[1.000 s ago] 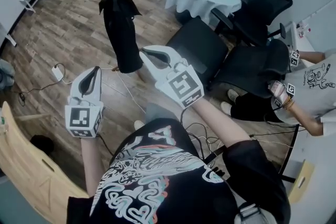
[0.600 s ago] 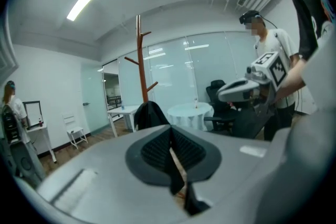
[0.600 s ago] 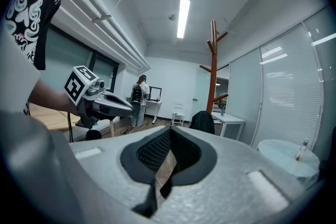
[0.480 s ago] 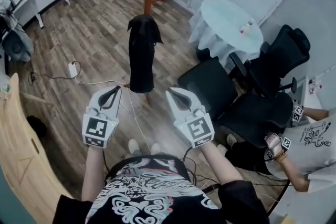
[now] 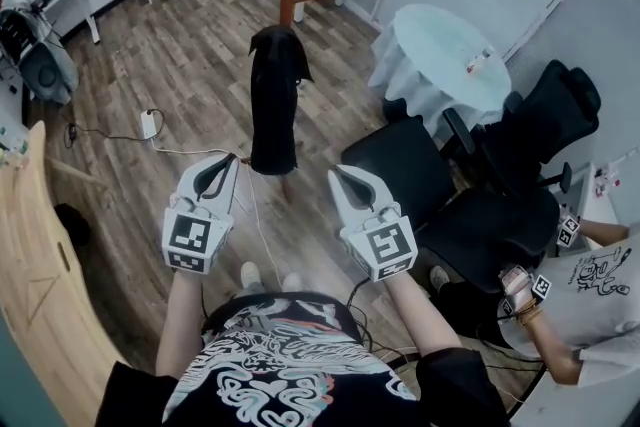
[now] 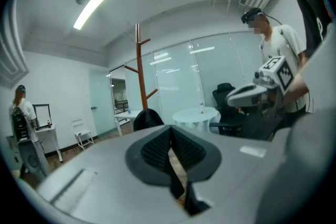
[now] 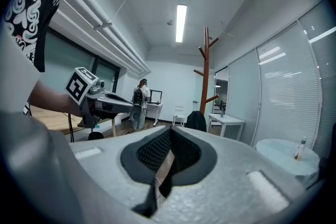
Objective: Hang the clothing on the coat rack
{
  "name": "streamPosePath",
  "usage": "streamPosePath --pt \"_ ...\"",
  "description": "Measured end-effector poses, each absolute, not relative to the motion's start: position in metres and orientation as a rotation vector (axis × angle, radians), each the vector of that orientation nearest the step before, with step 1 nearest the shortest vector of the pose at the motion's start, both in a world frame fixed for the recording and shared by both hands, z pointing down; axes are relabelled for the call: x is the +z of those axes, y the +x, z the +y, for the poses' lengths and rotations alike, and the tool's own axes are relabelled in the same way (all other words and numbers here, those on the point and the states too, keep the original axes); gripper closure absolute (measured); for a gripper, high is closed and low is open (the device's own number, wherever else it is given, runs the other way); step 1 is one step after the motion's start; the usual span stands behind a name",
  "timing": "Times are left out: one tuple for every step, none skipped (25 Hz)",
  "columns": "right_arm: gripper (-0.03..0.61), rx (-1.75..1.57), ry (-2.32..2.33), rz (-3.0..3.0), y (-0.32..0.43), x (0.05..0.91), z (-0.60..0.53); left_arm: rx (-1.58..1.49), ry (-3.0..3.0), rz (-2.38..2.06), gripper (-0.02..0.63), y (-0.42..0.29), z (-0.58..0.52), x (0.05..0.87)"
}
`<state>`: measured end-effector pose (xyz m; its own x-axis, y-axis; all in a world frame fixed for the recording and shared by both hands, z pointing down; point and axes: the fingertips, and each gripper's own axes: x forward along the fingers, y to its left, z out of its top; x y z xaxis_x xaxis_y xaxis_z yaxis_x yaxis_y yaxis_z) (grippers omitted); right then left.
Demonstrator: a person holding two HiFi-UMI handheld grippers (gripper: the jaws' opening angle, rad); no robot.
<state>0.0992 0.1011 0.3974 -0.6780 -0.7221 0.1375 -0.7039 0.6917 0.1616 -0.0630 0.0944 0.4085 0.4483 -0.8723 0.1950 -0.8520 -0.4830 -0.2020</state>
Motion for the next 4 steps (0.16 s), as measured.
streamPosePath --pt "0.58 -0.142 1.147 -2.711 0.102 0.4 0.103 -0.419 -2.606 1.559 0.624 -0.059 0.095 0.409" --pt "0.578 -0.143 1.142 -2.712 0.106 0.401 0.105 -0.419 -2.604 1.562 0.624 -0.055 0.096 0.41" --pt "0.579 -0.144 1.137 -2.712 0.111 0.403 0.107 -0.417 -2.602 1.564 0.624 -0.051 0.097 0.41" --pt "0.579 -0.146 1.134 -2.713 0.115 0.404 0.108 -0.416 -2.599 1.567 0.624 -0.047 0.098 0.411"
